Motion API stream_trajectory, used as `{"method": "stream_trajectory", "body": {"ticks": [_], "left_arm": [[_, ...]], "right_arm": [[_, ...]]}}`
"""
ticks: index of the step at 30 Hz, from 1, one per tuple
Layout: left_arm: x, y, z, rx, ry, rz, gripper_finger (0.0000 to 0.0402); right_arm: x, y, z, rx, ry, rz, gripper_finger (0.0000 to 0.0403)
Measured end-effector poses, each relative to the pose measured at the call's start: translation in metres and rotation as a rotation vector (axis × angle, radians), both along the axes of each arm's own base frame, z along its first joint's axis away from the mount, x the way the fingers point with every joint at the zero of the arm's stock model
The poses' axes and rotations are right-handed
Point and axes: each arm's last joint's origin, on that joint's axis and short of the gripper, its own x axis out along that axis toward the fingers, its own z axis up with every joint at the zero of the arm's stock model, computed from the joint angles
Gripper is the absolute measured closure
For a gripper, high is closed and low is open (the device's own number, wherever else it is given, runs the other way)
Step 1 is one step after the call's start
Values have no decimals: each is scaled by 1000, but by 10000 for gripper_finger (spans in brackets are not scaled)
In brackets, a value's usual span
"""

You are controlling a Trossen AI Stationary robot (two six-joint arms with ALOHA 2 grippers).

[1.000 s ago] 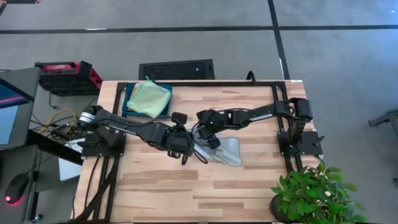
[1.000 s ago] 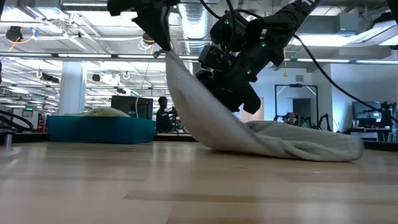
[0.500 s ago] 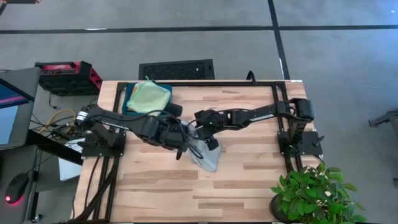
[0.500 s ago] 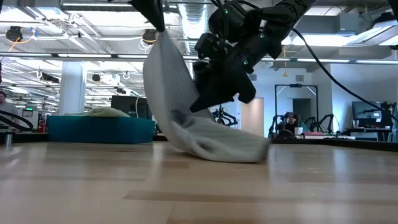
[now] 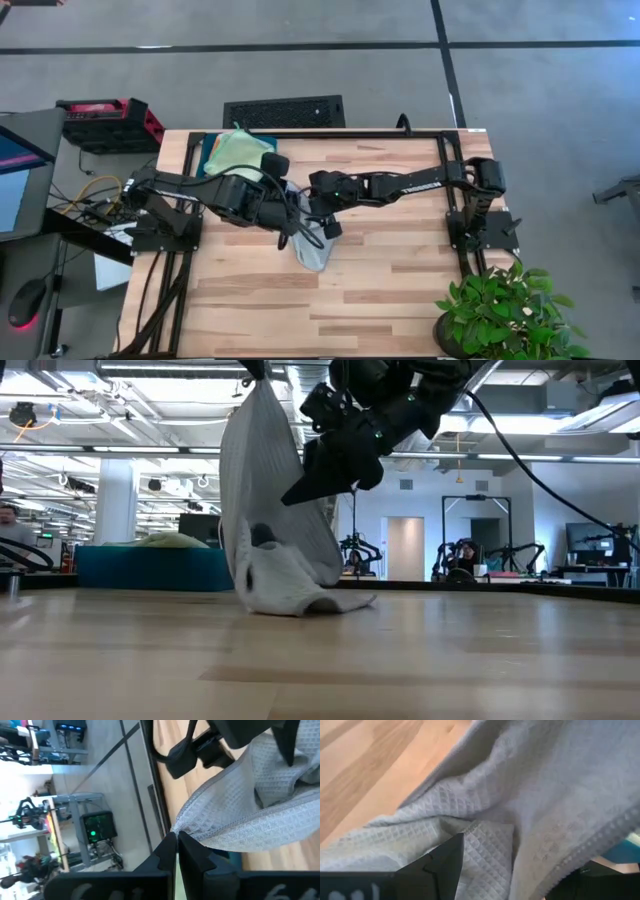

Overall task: Fold microfiber towels
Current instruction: Fold the gray towel

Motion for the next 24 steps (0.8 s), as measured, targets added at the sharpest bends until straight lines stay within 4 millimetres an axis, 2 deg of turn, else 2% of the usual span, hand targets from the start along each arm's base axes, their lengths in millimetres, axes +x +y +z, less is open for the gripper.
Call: {"method": "stream_trajectory", "body": {"ticks": [10, 15, 24], "left_arm": [[-4, 3, 22, 89, 14, -46, 401], [-2, 3, 26, 132, 19, -55, 401], [7, 4, 35, 269, 33, -54, 401]], "right_arm": [[1, -3, 3, 0, -19, -134, 159], [1, -6, 3, -18, -20, -223, 160], [-1, -5, 1, 73, 1, -299, 200]]}}
